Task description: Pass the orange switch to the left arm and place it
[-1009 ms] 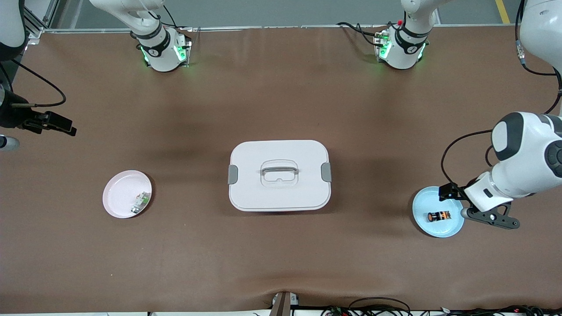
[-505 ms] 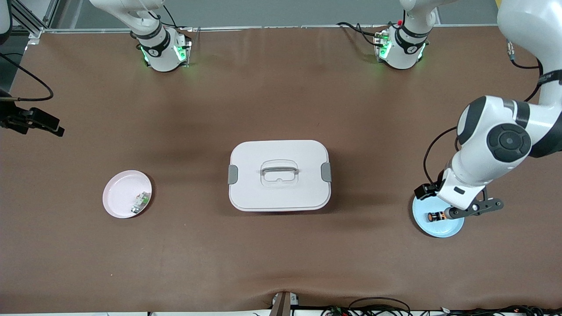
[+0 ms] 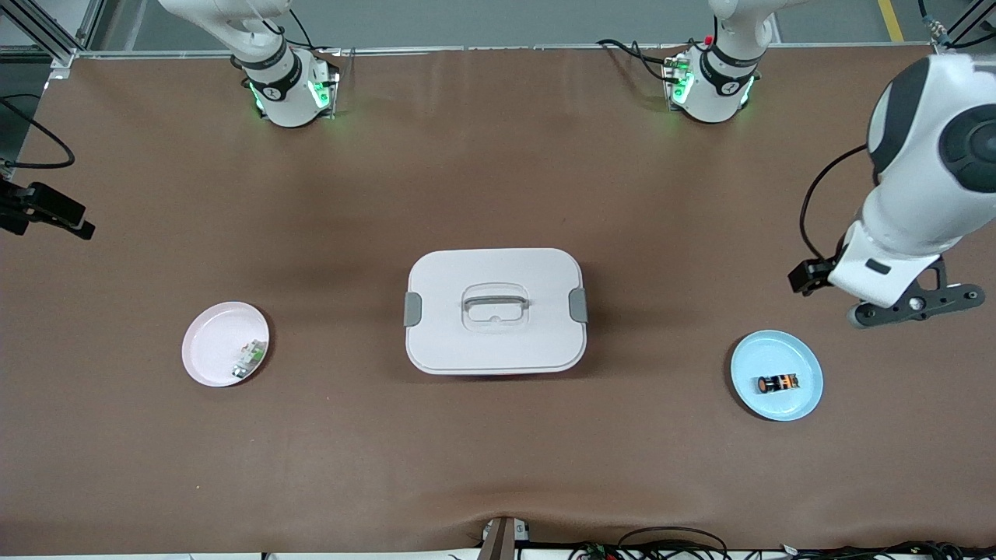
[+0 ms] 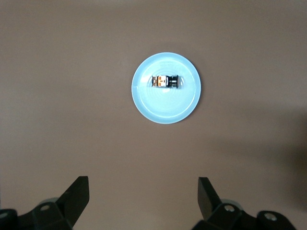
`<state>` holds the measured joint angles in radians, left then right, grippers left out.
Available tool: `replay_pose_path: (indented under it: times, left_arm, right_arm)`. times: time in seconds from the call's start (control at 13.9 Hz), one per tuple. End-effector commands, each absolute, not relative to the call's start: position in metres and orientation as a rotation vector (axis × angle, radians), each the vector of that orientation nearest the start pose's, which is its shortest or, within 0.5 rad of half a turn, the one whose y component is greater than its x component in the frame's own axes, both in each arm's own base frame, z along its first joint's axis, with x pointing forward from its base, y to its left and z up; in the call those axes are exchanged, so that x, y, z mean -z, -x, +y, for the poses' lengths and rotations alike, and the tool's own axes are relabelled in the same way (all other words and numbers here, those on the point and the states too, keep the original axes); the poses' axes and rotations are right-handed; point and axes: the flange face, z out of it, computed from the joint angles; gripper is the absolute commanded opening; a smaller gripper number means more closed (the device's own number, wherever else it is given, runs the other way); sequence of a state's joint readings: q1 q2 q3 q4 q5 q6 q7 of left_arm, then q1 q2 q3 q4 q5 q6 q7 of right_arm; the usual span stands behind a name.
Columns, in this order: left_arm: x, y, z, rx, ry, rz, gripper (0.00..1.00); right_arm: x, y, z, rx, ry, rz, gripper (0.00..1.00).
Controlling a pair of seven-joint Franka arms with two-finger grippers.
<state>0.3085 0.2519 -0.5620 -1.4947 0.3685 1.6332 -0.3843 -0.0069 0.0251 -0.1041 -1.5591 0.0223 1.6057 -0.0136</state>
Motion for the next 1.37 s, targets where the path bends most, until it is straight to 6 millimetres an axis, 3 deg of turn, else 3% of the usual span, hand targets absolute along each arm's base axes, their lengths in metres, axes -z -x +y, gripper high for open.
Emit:
replay_pose_path:
  times: [0.0, 0.22, 0.43, 0.58, 0.65, 0.79, 0.86, 0.94, 1.3]
  left_arm:
    - [-0.562, -0.610, -0.056, -0.039, 2.954, -0.174, 1.00]
    - [-0.582, -0.599, -0.027, -0.042, 2.971, -0.276, 1.00]
    - [-0.606, -0.578, -0.030, -0.080, 2.966, -0.339, 1.00]
    - [-0.638, -0.569, -0.011, -0.052, 2.979, -0.393, 1.00]
    - [-0.646, -0.568, -0.009, -0.038, 3.005, -0.403, 1.00]
    - [-0.650, -0.566, -0.009, -0.030, 3.017, -0.357, 1.00]
    - [-0.662, -0.558, -0.022, 0.006, 3.018, -0.293, 1.00]
    - [-0.665, -0.555, -0.021, 0.010, 3.018, -0.236, 1.00]
    - [-0.666, -0.531, 0.001, -0.019, 3.063, -0.245, 1.00]
  right_arm:
    - [-0.621, -0.559, -0.069, -0.035, 3.131, 0.168, 1.00]
    - [-0.618, -0.554, -0.077, -0.083, 3.123, 0.184, 1.00]
    - [-0.618, -0.554, -0.077, -0.083, 3.123, 0.184, 1.00]
    - [-0.619, -0.553, -0.081, -0.080, 3.124, 0.194, 1.00]
    - [-0.619, -0.553, -0.081, -0.078, 3.124, 0.194, 1.00]
    - [-0.620, -0.553, -0.080, -0.075, 3.123, 0.191, 1.00]
    - [-0.619, -0.553, -0.080, -0.077, 3.121, 0.191, 1.00]
    - [-0.618, -0.554, -0.080, -0.080, 3.120, 0.193, 1.00]
    - [-0.616, -0.552, -0.079, -0.092, 3.122, 0.189, 1.00]
